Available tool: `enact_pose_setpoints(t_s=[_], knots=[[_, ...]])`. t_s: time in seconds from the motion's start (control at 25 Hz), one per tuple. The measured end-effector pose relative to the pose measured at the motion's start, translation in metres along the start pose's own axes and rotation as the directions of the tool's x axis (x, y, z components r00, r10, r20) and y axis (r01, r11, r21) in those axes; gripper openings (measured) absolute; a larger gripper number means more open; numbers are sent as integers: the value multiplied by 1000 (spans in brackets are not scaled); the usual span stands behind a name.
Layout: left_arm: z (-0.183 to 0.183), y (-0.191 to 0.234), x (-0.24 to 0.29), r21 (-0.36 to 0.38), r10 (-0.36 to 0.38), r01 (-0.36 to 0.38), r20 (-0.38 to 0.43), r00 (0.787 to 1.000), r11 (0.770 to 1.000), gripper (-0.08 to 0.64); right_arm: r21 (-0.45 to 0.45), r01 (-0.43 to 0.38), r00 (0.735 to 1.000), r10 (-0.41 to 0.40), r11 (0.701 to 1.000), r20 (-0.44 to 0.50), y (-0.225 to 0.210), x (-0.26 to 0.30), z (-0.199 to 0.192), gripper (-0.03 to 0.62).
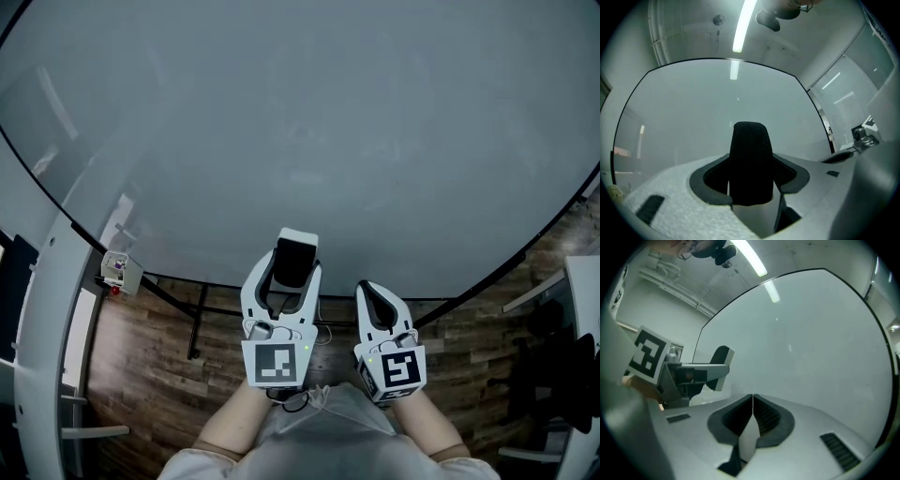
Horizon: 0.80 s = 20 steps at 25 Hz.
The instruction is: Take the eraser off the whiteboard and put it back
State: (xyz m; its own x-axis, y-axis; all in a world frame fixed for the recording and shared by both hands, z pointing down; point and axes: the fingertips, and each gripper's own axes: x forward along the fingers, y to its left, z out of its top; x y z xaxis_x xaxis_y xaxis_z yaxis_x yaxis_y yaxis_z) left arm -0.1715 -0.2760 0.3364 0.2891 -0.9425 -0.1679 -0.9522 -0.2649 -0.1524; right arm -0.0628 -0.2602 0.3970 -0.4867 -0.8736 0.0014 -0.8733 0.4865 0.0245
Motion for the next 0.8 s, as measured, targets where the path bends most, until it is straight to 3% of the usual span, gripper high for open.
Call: enact_pose_setpoints(t_s=[0.28,0.6,0.8], knots=[[-48,-14,-22,-71,-6,2,-57,998,997,265,20,14,1000,-14,1000,-15,-4,-7,-15,26],[-51,-26,-33,-102,-19,9,-95,995,995,265,31,24,1000,-24,999,-11,-4,-9,-15,26],[-54,-23,-33,-55,-30,25,-75,997,998,265,24,22,1000,-22,999,6,-3,-10,-9,27]])
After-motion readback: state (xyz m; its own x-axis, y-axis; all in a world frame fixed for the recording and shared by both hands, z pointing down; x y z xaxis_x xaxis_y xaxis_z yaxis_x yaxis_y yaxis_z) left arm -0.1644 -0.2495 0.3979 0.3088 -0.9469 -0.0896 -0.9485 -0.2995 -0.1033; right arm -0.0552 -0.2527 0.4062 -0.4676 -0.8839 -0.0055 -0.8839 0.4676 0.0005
